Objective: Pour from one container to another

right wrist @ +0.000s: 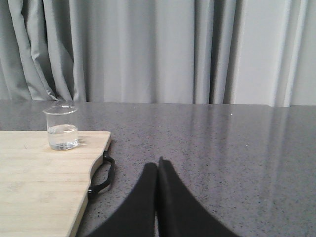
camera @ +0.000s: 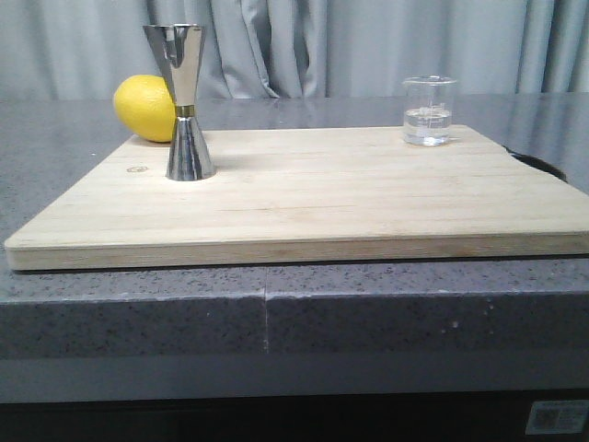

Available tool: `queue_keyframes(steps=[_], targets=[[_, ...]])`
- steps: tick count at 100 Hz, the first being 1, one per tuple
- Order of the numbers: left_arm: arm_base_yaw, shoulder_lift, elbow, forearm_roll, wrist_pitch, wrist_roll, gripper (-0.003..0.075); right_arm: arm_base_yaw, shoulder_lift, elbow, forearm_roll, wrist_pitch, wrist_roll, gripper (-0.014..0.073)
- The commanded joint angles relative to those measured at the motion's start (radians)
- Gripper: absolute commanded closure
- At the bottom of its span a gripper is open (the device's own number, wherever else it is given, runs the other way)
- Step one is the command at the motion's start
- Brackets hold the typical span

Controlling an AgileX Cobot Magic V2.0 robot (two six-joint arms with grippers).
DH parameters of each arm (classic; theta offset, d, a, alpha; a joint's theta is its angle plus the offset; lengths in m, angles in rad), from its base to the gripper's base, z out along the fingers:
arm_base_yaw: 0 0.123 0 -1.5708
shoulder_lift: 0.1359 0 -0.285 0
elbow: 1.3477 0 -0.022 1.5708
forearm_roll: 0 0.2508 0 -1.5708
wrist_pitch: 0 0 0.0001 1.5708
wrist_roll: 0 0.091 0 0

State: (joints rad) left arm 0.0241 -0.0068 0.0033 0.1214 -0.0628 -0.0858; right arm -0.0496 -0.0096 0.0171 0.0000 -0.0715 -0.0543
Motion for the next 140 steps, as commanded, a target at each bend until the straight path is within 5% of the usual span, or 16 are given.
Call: queue_keyframes(steps=[1,140], targets=[[-0.008,-0.021,0.03,-0.01,-0.074,-0.006,0.0739,-0.006,-0.02,0.003,0.0,-0.077,-0.005,0.0662],[-0.008,-0.021,0.03,-0.01,-0.079,-0.006,0.0739,-0.006,-0.02,0.003,0.0,-0.096,-0.005,0.0662]])
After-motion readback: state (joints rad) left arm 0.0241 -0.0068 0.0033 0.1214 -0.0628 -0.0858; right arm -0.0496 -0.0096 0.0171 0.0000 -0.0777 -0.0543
